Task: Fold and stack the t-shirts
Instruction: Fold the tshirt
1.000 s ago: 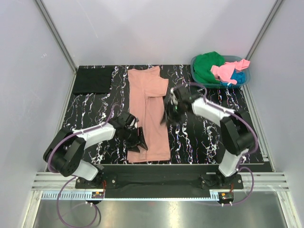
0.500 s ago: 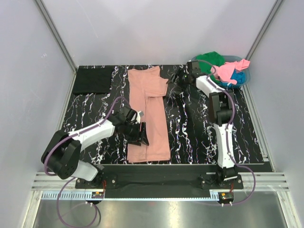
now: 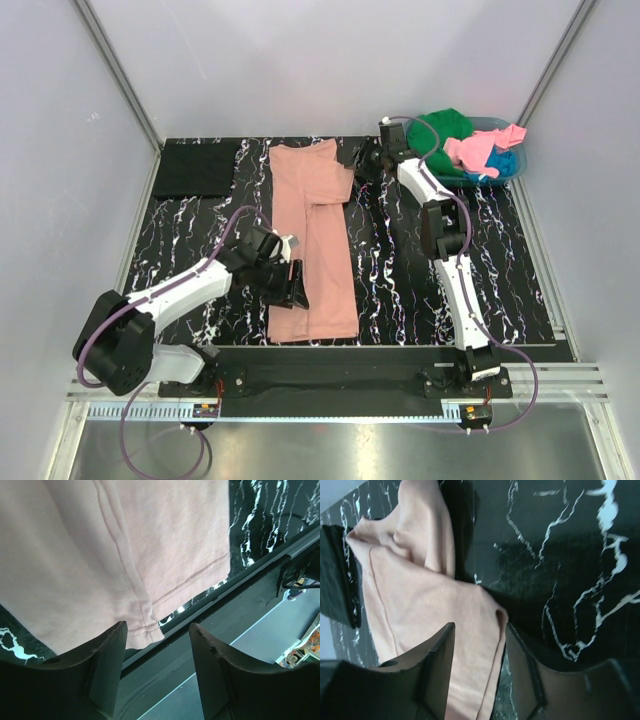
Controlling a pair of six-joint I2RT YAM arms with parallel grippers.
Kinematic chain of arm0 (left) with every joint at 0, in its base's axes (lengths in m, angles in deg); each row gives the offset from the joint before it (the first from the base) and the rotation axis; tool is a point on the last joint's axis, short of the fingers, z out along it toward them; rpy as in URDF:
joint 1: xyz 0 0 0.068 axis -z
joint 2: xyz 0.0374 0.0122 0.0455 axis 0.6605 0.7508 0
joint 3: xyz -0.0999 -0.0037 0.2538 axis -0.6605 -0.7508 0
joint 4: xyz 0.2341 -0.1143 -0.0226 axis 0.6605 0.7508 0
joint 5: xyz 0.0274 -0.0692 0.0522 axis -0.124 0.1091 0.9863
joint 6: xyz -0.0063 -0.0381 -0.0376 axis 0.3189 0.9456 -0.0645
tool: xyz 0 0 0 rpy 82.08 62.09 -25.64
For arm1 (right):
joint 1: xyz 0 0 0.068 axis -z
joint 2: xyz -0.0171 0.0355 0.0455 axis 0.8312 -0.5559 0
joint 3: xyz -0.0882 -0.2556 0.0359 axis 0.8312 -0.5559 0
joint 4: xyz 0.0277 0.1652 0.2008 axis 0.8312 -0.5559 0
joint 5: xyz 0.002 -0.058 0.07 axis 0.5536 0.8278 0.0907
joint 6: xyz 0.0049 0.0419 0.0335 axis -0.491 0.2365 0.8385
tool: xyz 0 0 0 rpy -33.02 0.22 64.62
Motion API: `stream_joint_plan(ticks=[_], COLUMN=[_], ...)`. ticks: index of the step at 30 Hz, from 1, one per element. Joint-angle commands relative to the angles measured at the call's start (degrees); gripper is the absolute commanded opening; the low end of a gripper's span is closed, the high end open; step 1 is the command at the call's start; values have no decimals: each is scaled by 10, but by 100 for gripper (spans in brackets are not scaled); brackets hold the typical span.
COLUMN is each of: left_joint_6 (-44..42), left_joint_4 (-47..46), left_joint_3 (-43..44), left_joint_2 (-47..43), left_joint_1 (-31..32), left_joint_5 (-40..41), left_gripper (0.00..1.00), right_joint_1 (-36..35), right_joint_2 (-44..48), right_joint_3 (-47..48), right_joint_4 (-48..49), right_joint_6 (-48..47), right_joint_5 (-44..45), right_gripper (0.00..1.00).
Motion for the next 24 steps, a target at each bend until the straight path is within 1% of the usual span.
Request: stream_joint_plan(ticks=[1, 7, 10, 13, 16, 17, 18, 19, 22, 24], left_joint_6=[-7, -3, 0, 3, 5, 7, 8, 9, 12, 14], left_joint_4=[5, 7, 6, 8, 8, 8, 7, 11, 15, 17], left_joint_3=[-5, -10, -17, -17, -21, -23, -24, -27, -31, -33], left_joint_2=[-15, -25, -26, -28, -30, -34, -36, -37, -47, -55], left_joint_1=[1, 1, 1, 1, 2, 1, 1, 1, 1, 2], left_joint_5=[19, 25, 29, 31, 33, 33, 34, 35, 39, 46], left_gripper=[58, 59, 59, 59, 59, 59, 59, 59, 59, 59], right_joint_1=[1, 3, 4, 5, 5, 4, 4, 4, 4, 4], right_joint_2=[-34, -49, -50, -56, -72, -77, -78, -78, -69, -45], right_joint_3=[52, 81, 79, 85, 109, 117, 117, 117, 117, 109], right_joint_4=[-26, -35, -44, -42, -41, -32, -25, -19, -3, 4], right_joint_6=[-28, -26, -25, -23, -14, -13, -11, -11, -5, 2], right_joint_5=[40, 44, 40, 31, 17, 11, -1, -5, -19, -19], right_gripper=[51, 43, 42, 36, 20, 12, 1, 0, 0, 0])
